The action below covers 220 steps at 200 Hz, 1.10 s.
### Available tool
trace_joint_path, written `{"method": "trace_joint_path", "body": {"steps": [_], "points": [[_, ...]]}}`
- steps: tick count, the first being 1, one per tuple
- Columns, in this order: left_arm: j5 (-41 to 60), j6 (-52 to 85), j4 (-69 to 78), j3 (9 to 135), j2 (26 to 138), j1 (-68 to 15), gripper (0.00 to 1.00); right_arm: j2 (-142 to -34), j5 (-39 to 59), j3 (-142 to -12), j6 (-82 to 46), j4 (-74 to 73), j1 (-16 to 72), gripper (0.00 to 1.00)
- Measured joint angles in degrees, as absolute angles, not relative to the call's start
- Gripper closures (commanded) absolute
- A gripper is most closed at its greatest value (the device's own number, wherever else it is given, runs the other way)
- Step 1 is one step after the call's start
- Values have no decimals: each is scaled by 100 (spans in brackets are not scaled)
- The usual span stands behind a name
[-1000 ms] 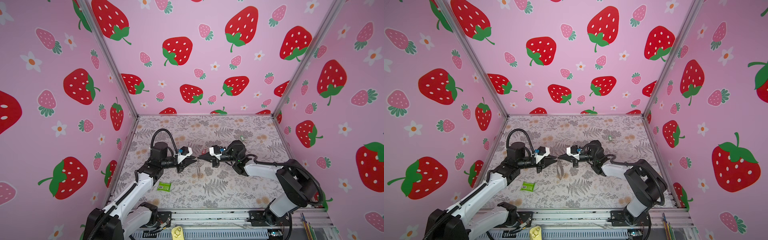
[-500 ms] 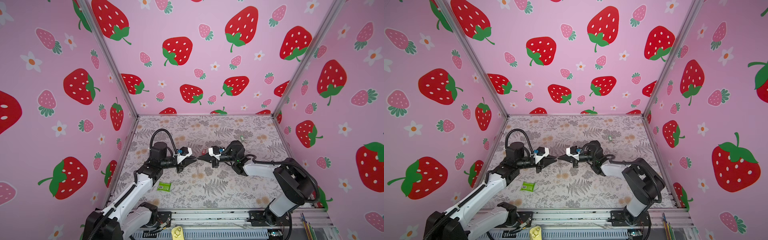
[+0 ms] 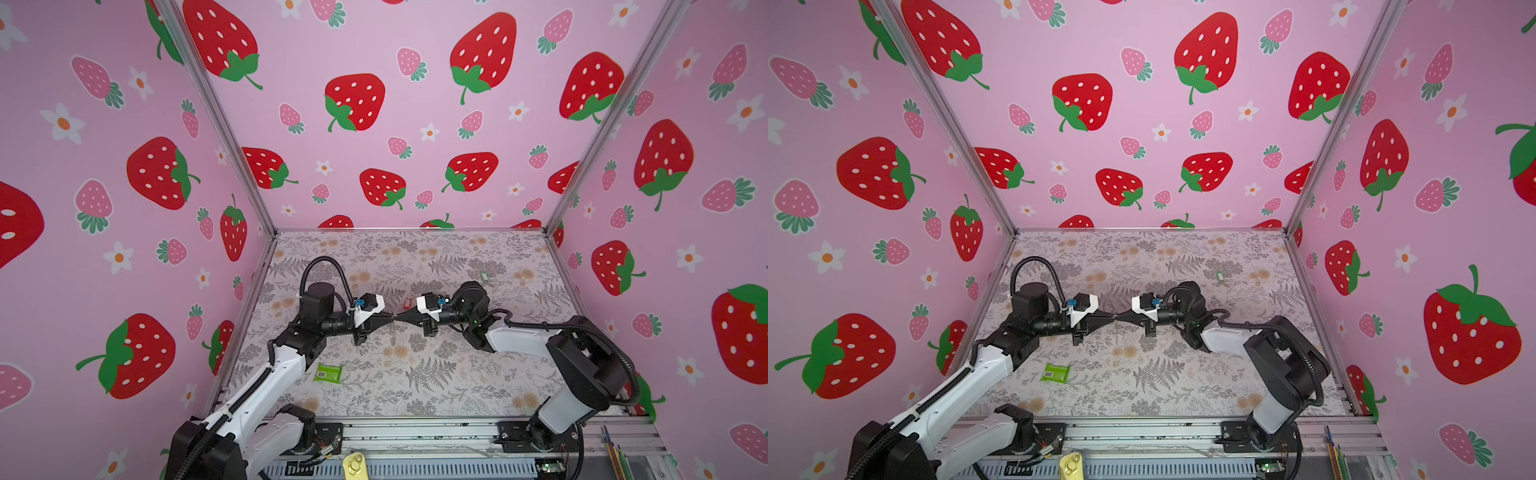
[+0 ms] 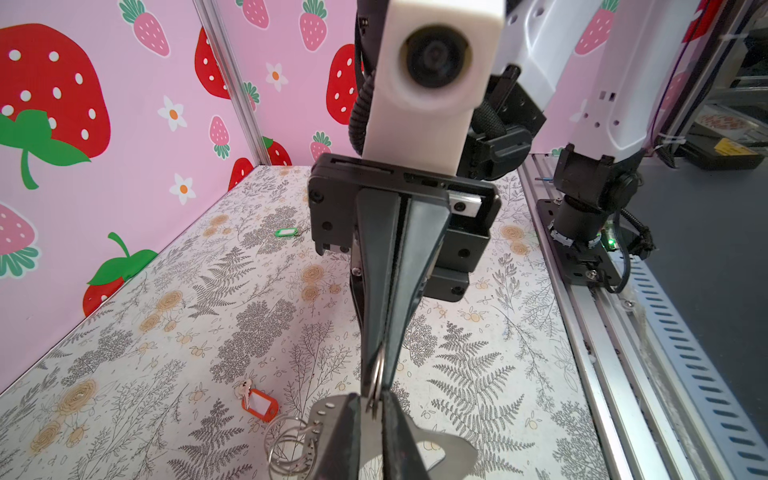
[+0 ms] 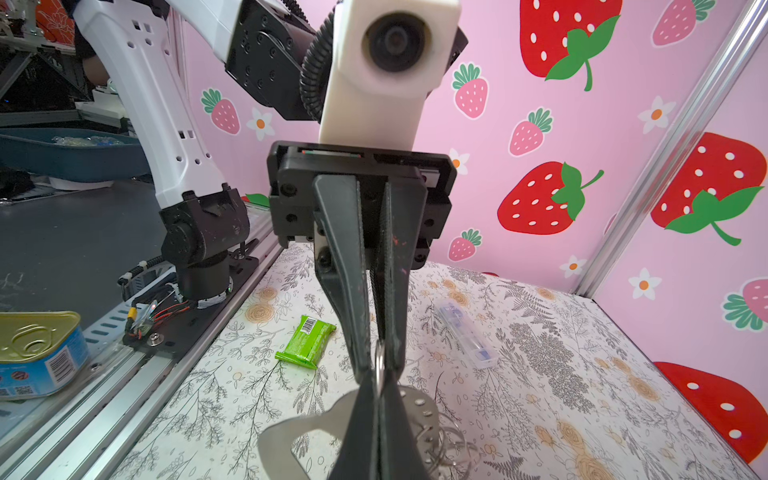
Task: Put the keys on the keyring
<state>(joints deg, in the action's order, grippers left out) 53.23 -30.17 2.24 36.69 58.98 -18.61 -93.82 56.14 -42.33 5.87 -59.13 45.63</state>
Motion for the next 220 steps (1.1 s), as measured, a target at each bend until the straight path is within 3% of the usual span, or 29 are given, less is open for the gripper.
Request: {"method": "trace_joint_path", "body": {"steps": [14,22,53,84,138,220], "points": [[5321,-3020,220,3671,5909,-1865,93,-9384,5618,-4235,587,-5913,4560,100],[5323,-3020,213,3673,5920,-1865,100,-9389,5618,-4233,589,-5913,4560,94],[5304,-3118,38,3758,5966,-1883,100,-9389,5561,-4233,746,-5896,4563,75],[5122,-3304,-495,4058,5968,-1942,100,-9050,5210,-4027,1256,-5483,4416,67],[4060,-3511,-1516,4845,6226,-2322,100,-7977,4539,-3983,2488,-3728,4130,67],[2292,-3492,-2858,5959,7063,-3304,100,-7817,4309,-3876,2685,-2895,4163,73]]}}
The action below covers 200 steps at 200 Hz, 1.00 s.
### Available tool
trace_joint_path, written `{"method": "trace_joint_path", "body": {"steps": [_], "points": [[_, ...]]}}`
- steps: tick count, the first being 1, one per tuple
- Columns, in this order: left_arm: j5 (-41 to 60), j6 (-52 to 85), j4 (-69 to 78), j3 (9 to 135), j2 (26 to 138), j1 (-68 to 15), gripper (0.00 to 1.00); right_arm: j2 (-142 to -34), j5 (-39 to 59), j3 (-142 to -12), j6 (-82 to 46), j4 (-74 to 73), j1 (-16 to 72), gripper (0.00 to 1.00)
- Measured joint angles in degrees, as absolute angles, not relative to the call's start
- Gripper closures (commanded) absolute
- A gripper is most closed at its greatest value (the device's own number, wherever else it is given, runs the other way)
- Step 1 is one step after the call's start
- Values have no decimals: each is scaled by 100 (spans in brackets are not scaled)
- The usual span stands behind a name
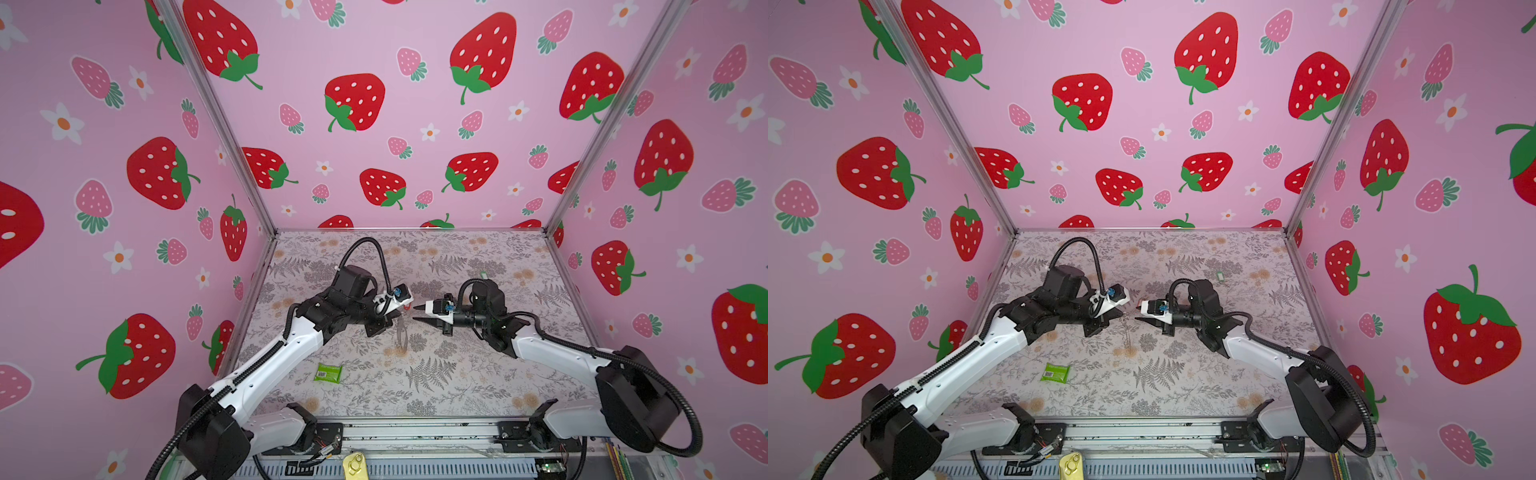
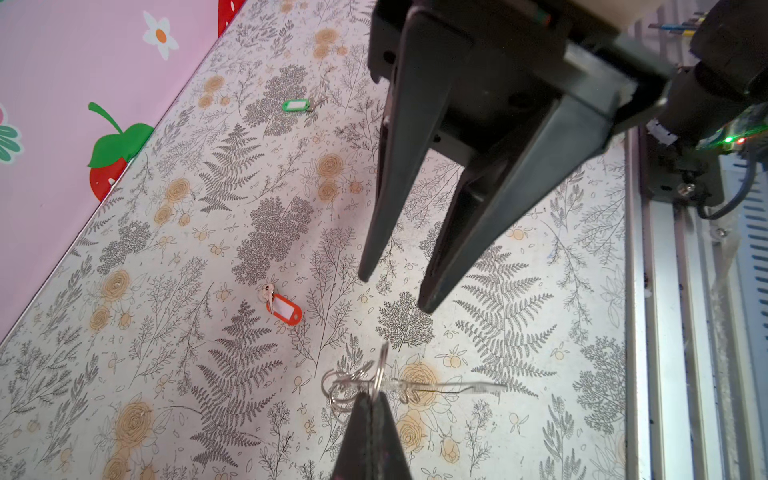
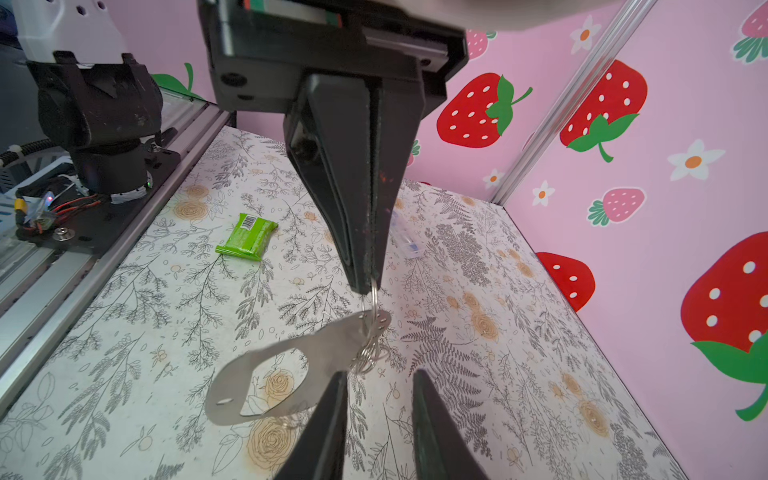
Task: Put the keys on the keyring
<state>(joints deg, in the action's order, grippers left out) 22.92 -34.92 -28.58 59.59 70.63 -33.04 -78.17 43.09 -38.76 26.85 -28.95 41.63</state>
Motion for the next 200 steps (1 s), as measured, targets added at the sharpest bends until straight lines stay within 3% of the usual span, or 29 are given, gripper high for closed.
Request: {"method": "trace_joint_path", "body": {"steps": [75,200], "points": [[1752,-3489,-3454,6375,7472,-3662,100,-7791,4278,-3280,2053,-3721,4195,81],[1695,-3581,-3632,6521,7537,-3782,100,-8490,4375,-3277,1264,-4932,4366,84]]}}
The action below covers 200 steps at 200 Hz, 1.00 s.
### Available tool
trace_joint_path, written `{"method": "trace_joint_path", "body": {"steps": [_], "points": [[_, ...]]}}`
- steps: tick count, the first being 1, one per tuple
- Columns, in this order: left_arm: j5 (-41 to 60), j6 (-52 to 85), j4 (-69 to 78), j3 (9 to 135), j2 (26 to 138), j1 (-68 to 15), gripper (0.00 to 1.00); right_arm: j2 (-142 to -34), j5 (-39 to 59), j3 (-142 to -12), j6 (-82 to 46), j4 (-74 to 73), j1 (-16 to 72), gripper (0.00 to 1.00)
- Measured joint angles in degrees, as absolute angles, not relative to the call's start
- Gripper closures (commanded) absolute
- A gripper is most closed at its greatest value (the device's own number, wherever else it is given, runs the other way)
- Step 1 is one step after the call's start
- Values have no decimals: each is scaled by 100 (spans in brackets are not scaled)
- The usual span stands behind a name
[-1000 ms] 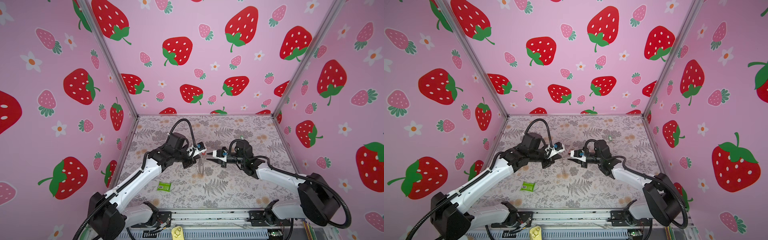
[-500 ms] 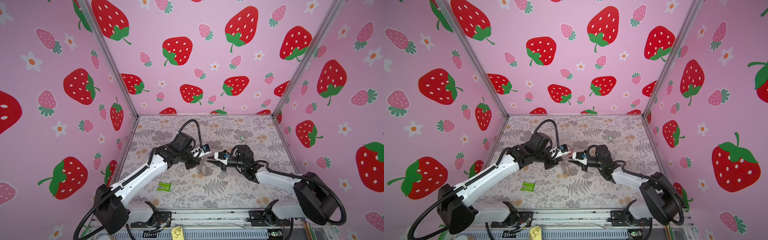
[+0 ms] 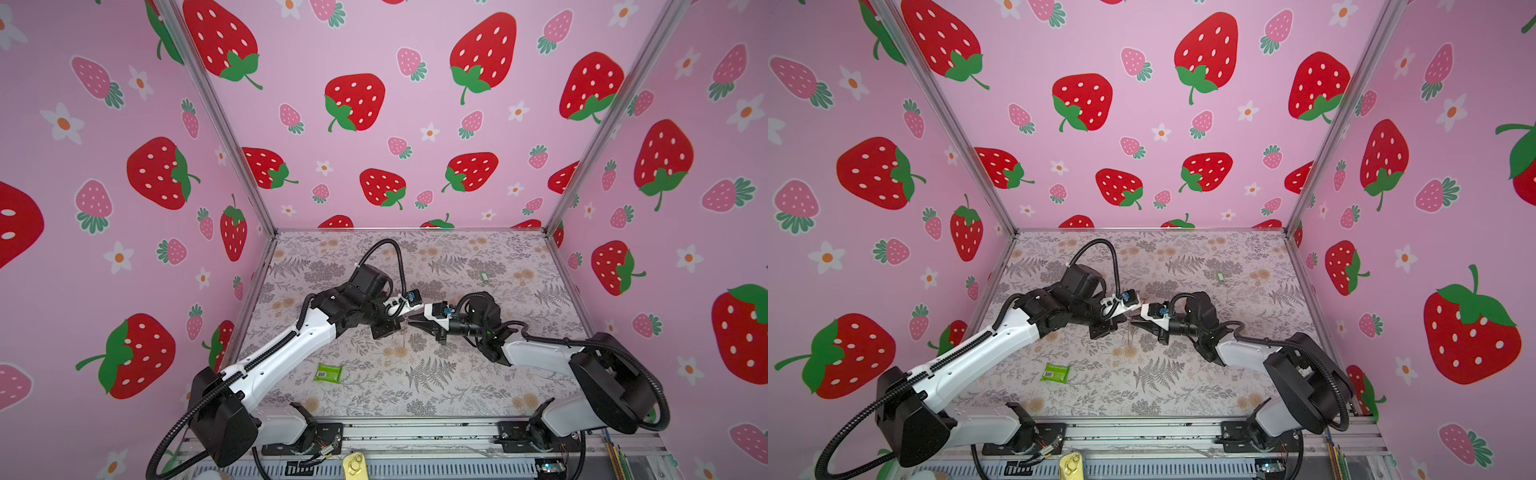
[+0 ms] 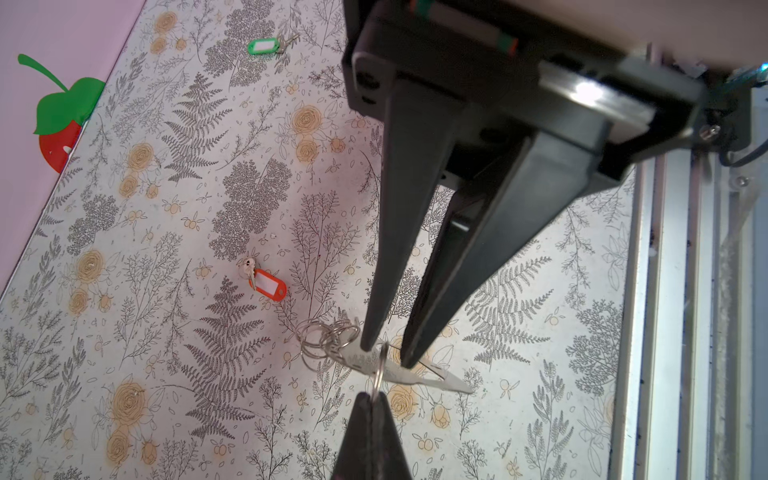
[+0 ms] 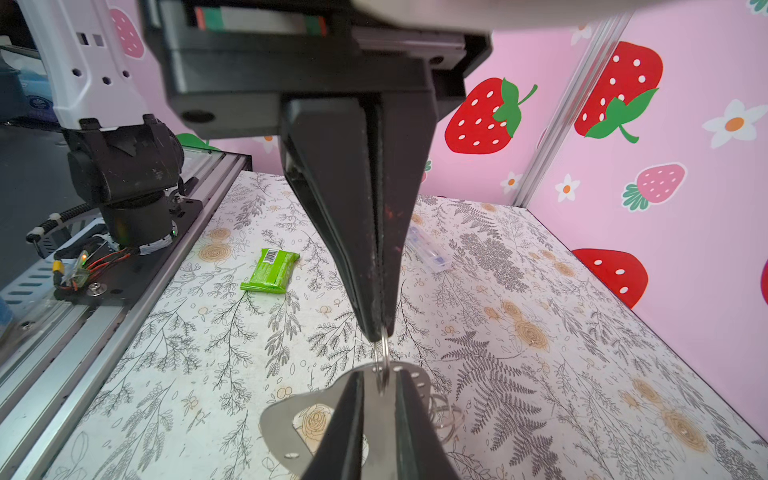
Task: Put the keys on the keyring
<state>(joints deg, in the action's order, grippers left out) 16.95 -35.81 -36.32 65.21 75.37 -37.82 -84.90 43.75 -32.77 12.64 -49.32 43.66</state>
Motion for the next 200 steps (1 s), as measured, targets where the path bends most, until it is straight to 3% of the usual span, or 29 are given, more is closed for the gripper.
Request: {"method": "trace_joint_path", "body": {"steps": [71,85,102,144,173,200], "points": [[1621,-3625,-3642,6521,7537,-3852,100,-8554,4458,-3286,1138,-5043,4375,100],[1586,-3623,-3621,6519,7535,-3854,77,-8565,4469,-3295,1133,-5057,4375,100],[1446,-3603,-3437,6479,7491,-3852,69,-8567,4475,-3299,1085,-5085,4377,100],[1682,-3551,-2375,5419,6578,-3448,70,-8586,4519,-3271,788,-5516,4377,100],[2620,-3264,-1260,4403,5920,-2716,75,-8711,4659,-3271,440,-5979,4375,100],[3461,-3148,-580,3905,5760,-2565,79,-8895,4853,-3271,56,-6455,4375,100]]}}
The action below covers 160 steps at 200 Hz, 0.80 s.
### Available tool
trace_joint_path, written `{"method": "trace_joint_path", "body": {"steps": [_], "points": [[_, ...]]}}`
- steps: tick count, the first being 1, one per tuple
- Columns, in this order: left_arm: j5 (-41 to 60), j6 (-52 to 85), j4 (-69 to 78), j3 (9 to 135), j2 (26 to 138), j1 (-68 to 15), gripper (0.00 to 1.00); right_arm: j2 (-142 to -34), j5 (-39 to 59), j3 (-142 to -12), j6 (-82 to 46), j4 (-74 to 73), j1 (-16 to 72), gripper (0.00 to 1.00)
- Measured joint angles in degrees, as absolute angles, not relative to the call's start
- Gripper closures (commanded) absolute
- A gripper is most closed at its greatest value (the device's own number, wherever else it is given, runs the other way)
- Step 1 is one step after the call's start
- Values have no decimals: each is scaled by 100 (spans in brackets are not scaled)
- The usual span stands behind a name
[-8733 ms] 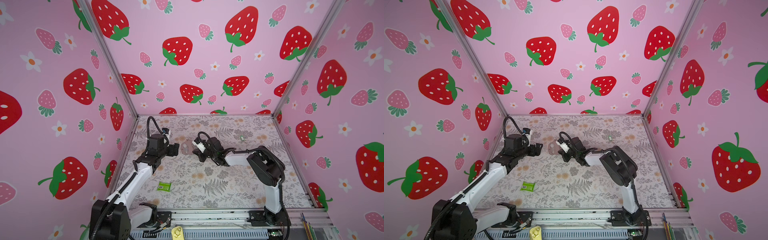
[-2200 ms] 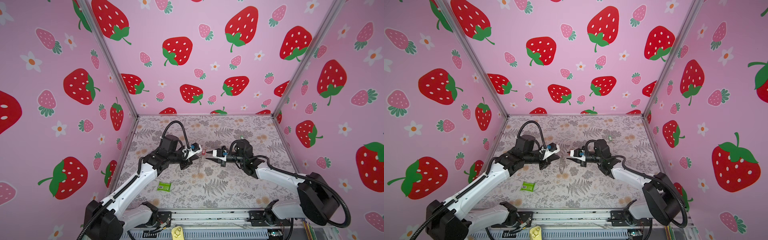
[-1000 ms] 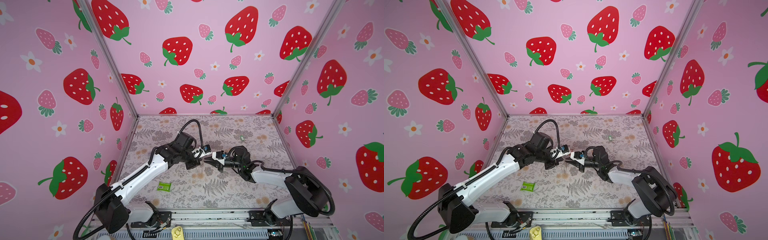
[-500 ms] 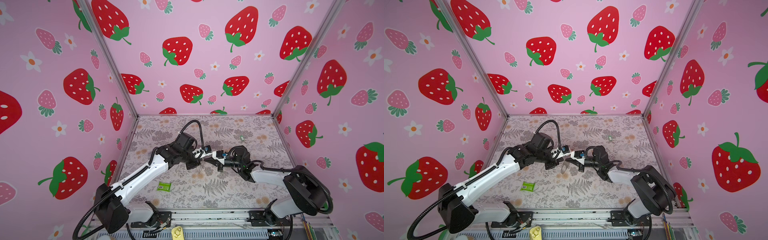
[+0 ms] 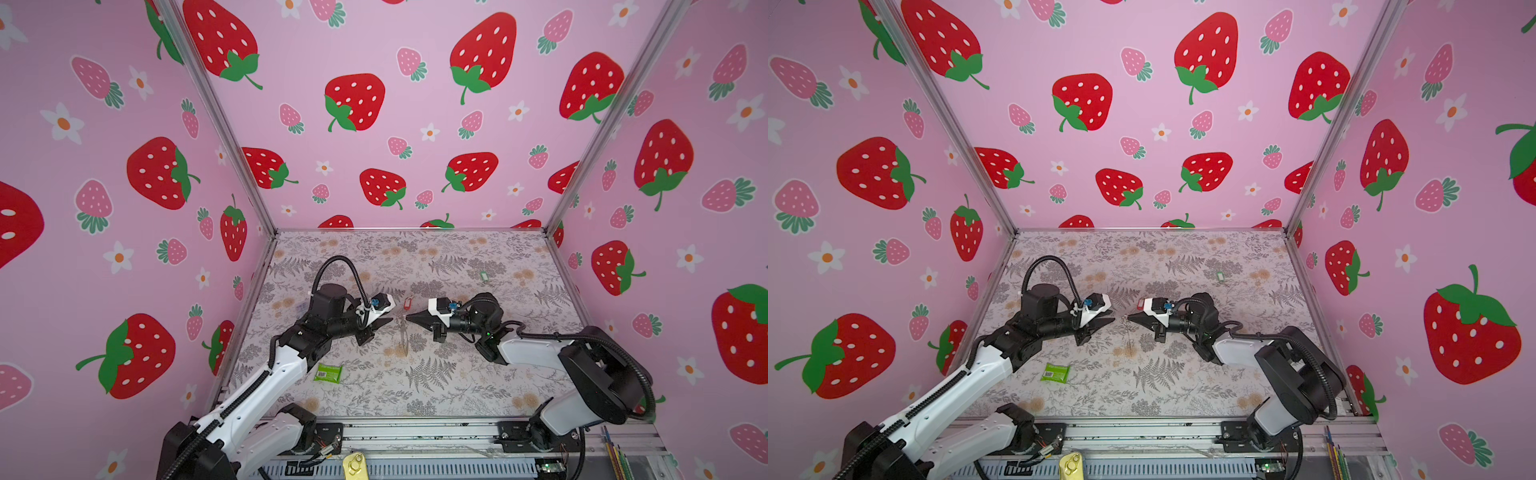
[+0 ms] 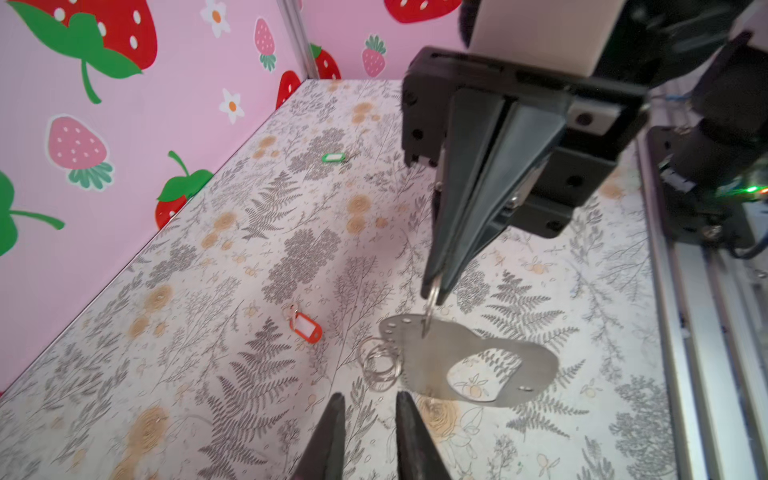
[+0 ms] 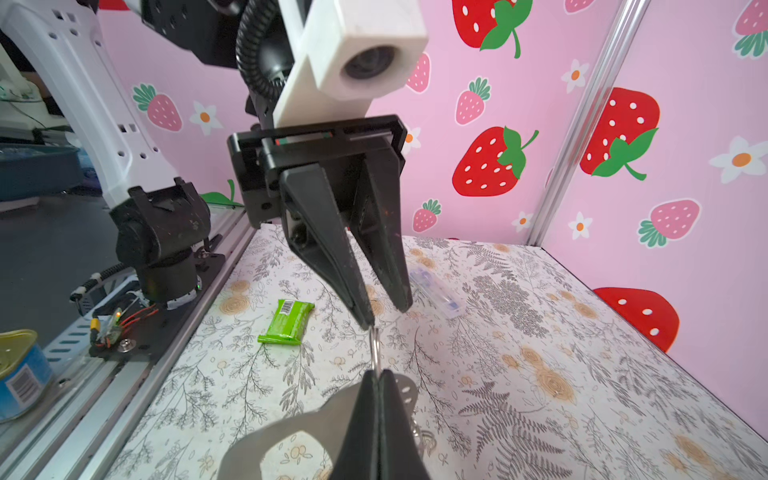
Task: Put the keys on the keyring
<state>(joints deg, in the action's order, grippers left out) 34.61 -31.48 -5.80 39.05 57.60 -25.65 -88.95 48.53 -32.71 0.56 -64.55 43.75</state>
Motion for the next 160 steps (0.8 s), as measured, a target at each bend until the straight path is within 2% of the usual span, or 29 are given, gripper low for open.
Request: {"method": "trace_joint_path", "body": {"steps": [58,117,160], "points": [[4331,-3100,316,3564,5745,-2565,80,-9059,5151,-3321,-604,-7100,4375,100],[4510,-3022,670,3548,5774,-2565,83,-9072,5262,-3433,-786,-7260,4375,100],[4565,-3013,749,3548,5841,-2565,91,-9118,5301,-3446,-788,-7282,4377,100]]}}
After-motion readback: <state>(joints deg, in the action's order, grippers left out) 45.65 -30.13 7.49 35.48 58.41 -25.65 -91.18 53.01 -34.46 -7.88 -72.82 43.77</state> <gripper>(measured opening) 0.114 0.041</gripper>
